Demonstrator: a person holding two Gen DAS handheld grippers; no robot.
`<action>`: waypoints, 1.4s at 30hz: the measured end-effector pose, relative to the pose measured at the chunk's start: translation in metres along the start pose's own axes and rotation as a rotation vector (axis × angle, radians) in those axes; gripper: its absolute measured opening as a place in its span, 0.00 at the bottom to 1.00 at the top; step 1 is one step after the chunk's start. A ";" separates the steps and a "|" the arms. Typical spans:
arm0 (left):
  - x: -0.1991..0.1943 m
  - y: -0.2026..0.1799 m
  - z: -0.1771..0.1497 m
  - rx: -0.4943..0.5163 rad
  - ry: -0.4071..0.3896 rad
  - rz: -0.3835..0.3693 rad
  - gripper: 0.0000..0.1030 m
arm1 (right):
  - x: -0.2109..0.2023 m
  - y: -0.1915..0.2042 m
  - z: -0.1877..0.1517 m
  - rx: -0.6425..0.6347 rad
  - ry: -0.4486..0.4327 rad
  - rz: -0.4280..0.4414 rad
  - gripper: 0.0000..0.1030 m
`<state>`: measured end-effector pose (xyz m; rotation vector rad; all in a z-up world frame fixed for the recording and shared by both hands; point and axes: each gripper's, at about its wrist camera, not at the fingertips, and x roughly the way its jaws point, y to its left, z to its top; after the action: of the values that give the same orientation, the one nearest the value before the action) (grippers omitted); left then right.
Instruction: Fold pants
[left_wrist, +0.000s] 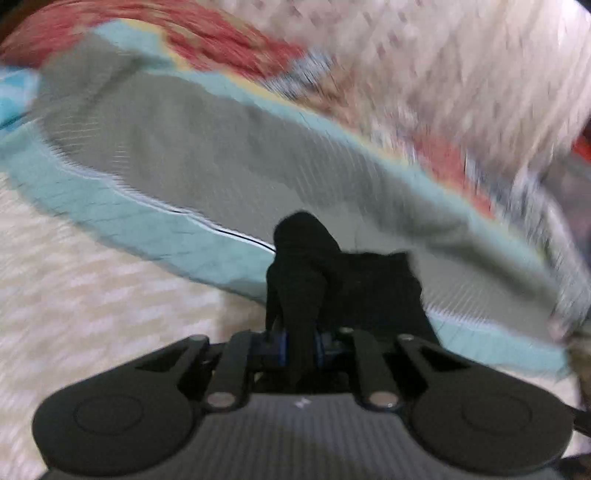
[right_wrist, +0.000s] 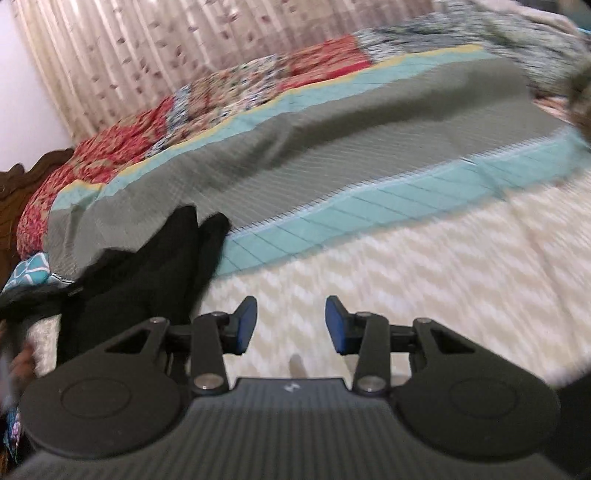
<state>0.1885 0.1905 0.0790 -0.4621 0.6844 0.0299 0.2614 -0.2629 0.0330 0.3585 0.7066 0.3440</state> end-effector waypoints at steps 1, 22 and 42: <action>-0.018 0.014 -0.006 -0.037 -0.013 0.000 0.11 | 0.015 0.007 0.006 -0.007 0.013 0.020 0.43; -0.046 -0.012 -0.031 -0.034 -0.096 -0.019 0.13 | -0.009 0.061 0.115 -0.021 -0.282 -0.120 0.09; -0.066 0.023 -0.068 -0.011 0.059 0.125 0.71 | -0.113 -0.043 -0.033 0.216 -0.149 -0.449 0.52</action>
<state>0.0920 0.1910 0.0646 -0.4320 0.7711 0.1386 0.1664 -0.3425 0.0552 0.4128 0.6585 -0.1841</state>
